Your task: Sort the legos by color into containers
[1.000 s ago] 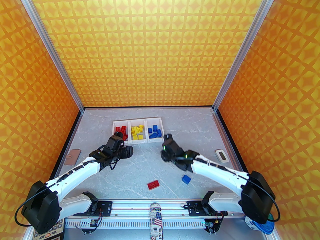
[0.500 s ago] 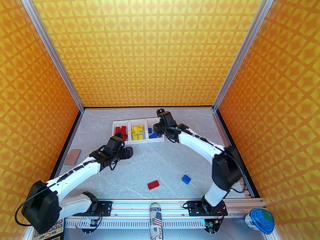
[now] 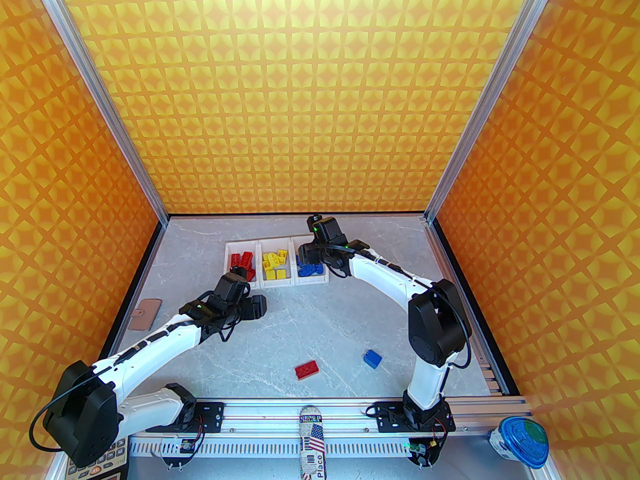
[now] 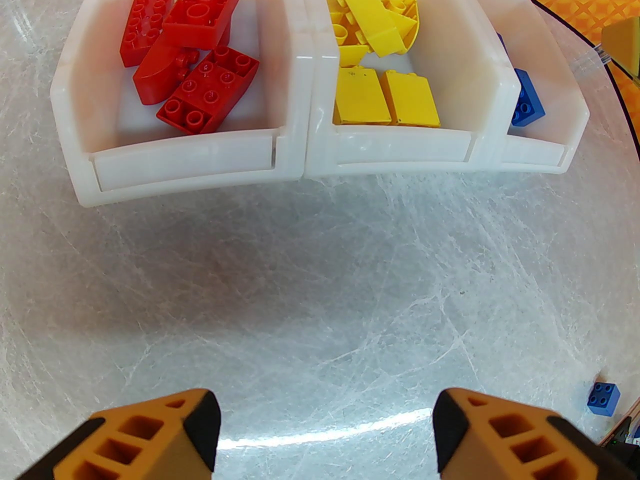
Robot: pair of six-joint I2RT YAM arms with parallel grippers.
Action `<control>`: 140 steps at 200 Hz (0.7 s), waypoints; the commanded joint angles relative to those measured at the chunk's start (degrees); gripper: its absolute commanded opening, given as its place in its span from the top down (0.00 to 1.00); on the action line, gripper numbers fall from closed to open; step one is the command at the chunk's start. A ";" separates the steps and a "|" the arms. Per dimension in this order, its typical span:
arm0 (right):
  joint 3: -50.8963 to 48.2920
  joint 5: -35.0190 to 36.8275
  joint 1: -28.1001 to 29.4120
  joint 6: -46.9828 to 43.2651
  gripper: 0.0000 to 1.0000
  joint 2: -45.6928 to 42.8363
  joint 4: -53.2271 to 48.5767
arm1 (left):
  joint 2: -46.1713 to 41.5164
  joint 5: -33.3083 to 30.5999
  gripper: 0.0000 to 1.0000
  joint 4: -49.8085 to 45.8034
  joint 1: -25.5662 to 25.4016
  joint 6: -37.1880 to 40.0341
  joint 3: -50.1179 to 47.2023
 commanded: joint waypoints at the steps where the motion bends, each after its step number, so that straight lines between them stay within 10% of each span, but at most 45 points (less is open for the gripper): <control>1: -2.74 -0.88 -0.19 -0.85 0.44 -3.40 -0.16 | -0.33 -0.67 0.25 -1.41 -0.73 0.31 1.49; 140: -34.59 1.54 -0.12 3.14 0.43 -26.42 4.03 | -3.03 -0.65 0.26 -7.47 -20.84 6.15 3.01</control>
